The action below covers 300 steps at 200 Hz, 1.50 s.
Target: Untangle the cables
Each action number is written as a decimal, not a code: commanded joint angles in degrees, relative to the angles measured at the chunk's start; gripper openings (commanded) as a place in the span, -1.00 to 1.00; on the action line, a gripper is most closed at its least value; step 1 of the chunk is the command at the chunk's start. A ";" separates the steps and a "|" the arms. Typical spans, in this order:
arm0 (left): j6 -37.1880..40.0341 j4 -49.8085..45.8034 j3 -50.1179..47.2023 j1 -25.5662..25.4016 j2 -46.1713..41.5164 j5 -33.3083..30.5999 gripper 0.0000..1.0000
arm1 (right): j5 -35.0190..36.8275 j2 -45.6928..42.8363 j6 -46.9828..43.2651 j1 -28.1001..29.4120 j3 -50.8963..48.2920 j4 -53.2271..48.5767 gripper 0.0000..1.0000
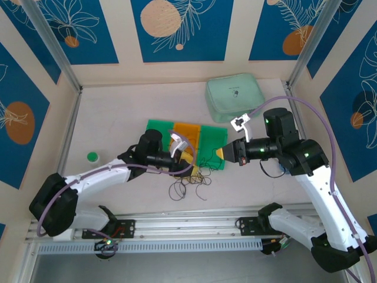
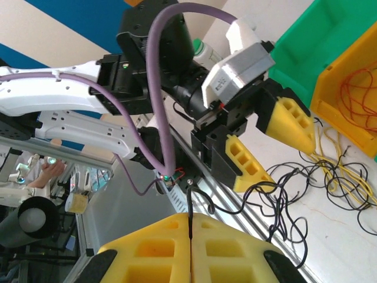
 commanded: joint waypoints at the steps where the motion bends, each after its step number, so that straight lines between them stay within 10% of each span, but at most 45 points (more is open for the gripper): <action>1: 0.14 3.81 2.82 -0.64 1.24 3.44 0.30 | -2.71 0.48 0.66 0.13 -0.43 0.84 -0.85; 71: -2.67 3.65 3.81 -0.69 6.64 10.33 0.17 | 1.86 -0.33 1.98 -3.89 -1.48 -0.22 -0.84; 110: 1.96 -6.79 2.08 -0.72 3.01 0.88 0.18 | 8.08 -0.28 1.35 -6.96 -3.12 -6.81 -0.84; 157: 6.64 -21.64 3.11 -0.65 0.25 -9.61 0.17 | 33.54 2.27 3.40 -7.62 -6.34 -18.57 -0.84; 221: 4.61 -27.08 1.83 -0.46 -4.67 -15.73 0.15 | 35.79 4.61 6.61 -8.61 -13.16 -12.25 -0.47; 300: -2.74 -27.85 2.62 0.47 -5.74 -23.87 0.08 | 34.62 9.16 11.62 17.26 -16.56 0.85 -0.20</action>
